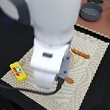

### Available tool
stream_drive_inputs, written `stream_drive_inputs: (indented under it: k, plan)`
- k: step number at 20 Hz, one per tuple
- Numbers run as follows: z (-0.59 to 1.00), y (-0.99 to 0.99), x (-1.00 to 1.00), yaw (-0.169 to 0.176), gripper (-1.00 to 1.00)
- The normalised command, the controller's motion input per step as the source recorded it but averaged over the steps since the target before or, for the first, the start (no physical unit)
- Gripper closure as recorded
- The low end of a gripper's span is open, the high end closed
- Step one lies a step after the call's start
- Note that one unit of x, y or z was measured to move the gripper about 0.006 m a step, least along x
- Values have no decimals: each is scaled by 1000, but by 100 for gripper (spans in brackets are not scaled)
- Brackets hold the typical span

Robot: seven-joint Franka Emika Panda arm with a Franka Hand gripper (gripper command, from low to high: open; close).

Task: Interact with the objects in diverse but meaningful ways.

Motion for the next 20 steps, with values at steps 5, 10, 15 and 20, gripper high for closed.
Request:
stream_drive_inputs:
  k: [5, 10, 15, 20]
  plan:
    - [-41, 856, 25, 3, 100]
    - [-257, 522, -38, 5, 100]
    - [-381, 154, -210, 15, 100]
    - [-475, 5, -378, 25, 100]
